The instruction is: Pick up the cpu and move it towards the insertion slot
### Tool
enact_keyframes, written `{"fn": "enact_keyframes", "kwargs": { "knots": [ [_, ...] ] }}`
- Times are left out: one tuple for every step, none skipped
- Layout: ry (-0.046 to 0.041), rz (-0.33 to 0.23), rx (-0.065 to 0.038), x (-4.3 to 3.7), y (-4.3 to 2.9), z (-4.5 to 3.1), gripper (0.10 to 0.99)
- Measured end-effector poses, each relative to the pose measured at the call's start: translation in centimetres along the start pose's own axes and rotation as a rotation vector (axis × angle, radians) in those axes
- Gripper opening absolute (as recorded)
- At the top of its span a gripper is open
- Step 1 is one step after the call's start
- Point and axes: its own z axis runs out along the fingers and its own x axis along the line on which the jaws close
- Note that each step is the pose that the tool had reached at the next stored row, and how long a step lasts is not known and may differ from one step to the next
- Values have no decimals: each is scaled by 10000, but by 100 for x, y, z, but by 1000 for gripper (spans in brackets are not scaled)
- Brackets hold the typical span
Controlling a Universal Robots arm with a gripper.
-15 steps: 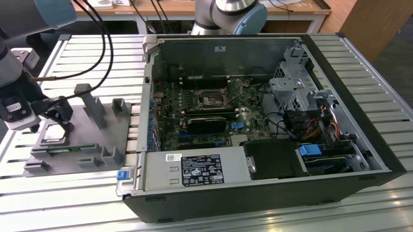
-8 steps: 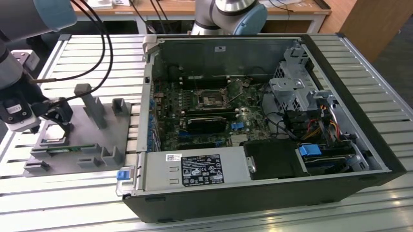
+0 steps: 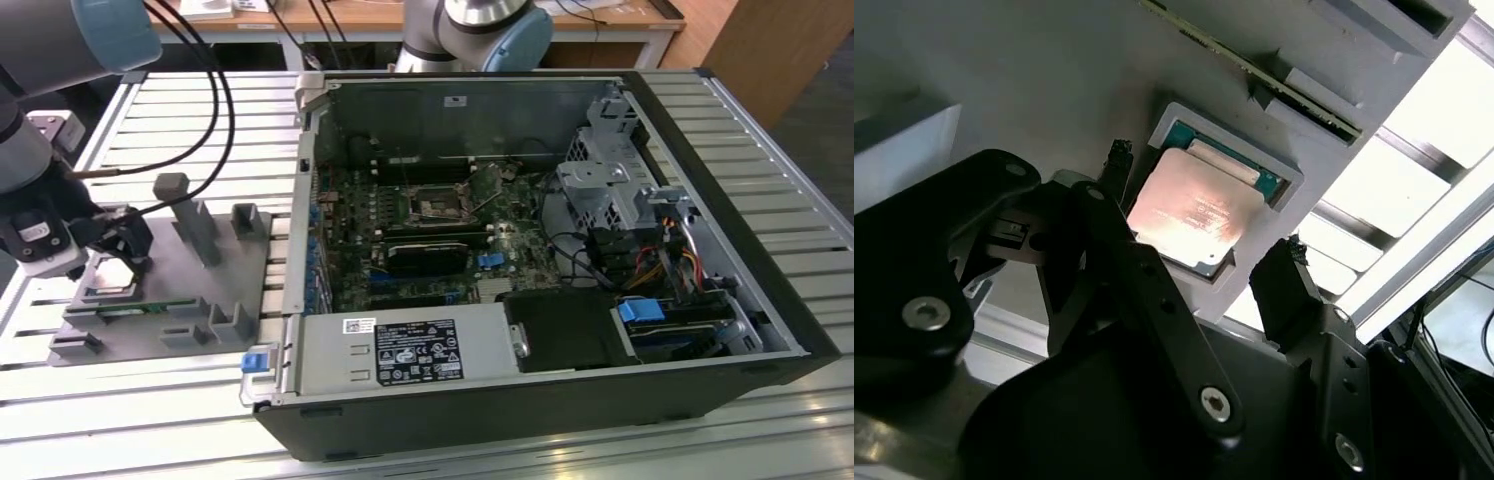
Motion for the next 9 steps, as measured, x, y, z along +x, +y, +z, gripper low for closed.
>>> {"fn": "enact_keyframes", "kwargs": {
  "knots": [
    [0, -2, 0, 0, 0, 6, 757],
    [0, -4, 0, 0, 0, 11, 757],
    [1, -5, 1, 0, 0, 14, 741],
    [1, -5, 1, 0, 0, 17, 741],
    [1, -6, 0, 0, -1, 20, 741],
    [0, -7, 0, 0, -1, 24, 671],
    [0, -7, 0, 0, -1, 28, 671],
    [-1, -7, -1, 0, -1, 33, 671],
    [-1, -9, -1, 0, -1, 37, 671]
  ]
}}
